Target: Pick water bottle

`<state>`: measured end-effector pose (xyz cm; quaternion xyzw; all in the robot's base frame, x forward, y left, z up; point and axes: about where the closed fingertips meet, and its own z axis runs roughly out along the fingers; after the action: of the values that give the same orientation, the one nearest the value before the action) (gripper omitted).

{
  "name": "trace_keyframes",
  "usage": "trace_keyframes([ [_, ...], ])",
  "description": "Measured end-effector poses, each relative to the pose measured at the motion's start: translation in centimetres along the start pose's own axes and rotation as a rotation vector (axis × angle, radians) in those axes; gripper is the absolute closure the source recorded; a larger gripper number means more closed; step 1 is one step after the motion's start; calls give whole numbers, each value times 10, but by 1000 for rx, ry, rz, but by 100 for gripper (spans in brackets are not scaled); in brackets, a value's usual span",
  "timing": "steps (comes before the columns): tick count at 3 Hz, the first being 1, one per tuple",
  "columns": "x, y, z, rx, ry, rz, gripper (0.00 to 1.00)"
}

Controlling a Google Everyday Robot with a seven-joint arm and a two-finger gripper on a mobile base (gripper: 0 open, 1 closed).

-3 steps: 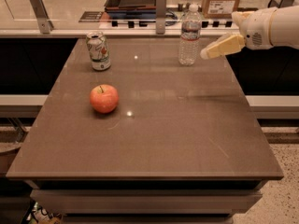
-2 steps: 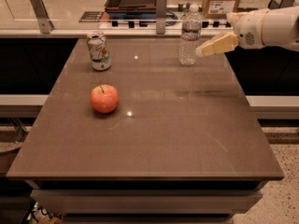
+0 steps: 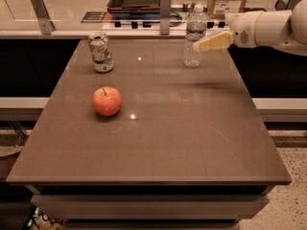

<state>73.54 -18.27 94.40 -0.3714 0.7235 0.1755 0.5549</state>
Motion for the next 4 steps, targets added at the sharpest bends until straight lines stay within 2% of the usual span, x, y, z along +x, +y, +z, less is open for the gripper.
trace_keyframes([
  [1, -5, -1, 22, -28, -43, 7, 0],
  [3, -4, 6, 59, -125, -123, 54, 0],
  [4, -5, 8, 61, -128, -122, 53, 19],
])
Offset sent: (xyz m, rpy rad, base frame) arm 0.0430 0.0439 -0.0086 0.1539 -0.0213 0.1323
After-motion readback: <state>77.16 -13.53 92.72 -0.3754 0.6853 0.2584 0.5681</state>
